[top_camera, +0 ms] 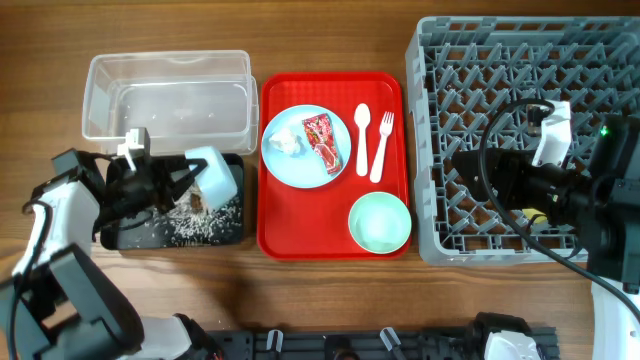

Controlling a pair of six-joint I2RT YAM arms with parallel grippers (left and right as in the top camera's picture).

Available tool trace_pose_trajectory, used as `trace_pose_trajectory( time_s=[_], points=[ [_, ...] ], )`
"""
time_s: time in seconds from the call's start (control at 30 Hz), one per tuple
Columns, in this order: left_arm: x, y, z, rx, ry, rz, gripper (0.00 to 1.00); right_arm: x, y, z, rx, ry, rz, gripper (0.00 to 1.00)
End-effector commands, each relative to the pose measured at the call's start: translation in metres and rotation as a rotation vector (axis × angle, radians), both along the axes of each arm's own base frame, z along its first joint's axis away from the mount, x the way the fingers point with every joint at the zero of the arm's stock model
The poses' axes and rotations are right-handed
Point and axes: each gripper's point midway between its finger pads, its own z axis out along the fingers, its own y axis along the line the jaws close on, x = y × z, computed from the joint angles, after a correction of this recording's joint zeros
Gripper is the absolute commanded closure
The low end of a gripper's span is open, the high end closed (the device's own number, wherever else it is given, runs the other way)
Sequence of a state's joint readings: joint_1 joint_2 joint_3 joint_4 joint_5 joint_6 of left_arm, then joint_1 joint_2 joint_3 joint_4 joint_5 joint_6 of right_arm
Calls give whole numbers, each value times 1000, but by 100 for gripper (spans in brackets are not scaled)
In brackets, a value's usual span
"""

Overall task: Sort waste into correct bins and load items into the dishwasher rack
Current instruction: 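Tip the rice bowl over the black tray to dump the rice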

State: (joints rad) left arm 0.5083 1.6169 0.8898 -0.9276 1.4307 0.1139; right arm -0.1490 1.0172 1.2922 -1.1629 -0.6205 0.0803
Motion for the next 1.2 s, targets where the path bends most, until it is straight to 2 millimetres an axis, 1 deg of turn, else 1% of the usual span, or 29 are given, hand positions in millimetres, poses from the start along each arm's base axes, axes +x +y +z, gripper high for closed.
trace_pose_trajectory(
  time_s=[0.0, 0.07, 0.13, 0.23, 0.3, 0.37, 0.43, 0.6, 0.63, 0.7, 0.73, 0.83, 0.93, 0.97, 1.03, 1.07, 1.13, 1.17],
  points=[
    [4, 3, 5, -122, -30, 19, 96, 2, 1, 6, 5, -14, 1, 20],
    [5, 3, 2, -136, -12, 21, 96, 2, 1, 6, 5, -14, 1, 20],
    [4, 3, 5, -162, -6, 25, 96, 2, 1, 6, 4, -14, 1, 20],
    [4, 2, 5, -156, -6, 24, 96, 2, 1, 6, 4, -15, 1, 20],
    [1, 1, 7, -182, 27, 28, 96, 3, 1, 6, 4, -17, 1, 20],
    [2, 1, 6, -156, -8, 24, 96, 3, 1, 6, 4, -17, 1, 20],
    [2, 3, 5, -165, 29, 34, 96, 3, 1, 6, 3, -18, 1, 20],
    [0, 4, 8, -184, 37, 42, 96, 3, 1, 6, 4, -18, 1, 20],
    [0, 4, 5, -157, 21, 37, 96, 3, 1, 6, 4, -17, 1, 20],
    [-1, 4, -6, -98, 45, 26, 96, 3, 1, 6, 4, -18, 1, 20],
    [-3, 3, -6, -98, 60, 24, 96, 3, 1, 6, 4, -18, 2, 20],
    [-5, 1, -1, -107, 72, 22, 96, 3, 1, 7, 4, -20, 1, 20],
    [-9, -3, 15, -85, 34, 12, 96, 5, 1, 8, 3, -28, 1, 20],
    [-12, -6, 24, -57, 3, 2, 96, 5, 1, 8, 3, -30, 1, 20],
    [-16, -12, 32, 17, -29, -26, 96, 5, 1, 9, 13, -24, -10, 20],
    [-19, -18, 32, 102, -16, -54, 96, 5, 1, 9, 14, -24, -11, 20],
    [-24, -24, 24, 261, 34, -88, 96, 6, 1, 10, 15, -28, -13, 20],
    [-26, -28, 17, 379, 72, -102, 96, 7, 1, 10, 15, -31, -13, 20]
  ],
)
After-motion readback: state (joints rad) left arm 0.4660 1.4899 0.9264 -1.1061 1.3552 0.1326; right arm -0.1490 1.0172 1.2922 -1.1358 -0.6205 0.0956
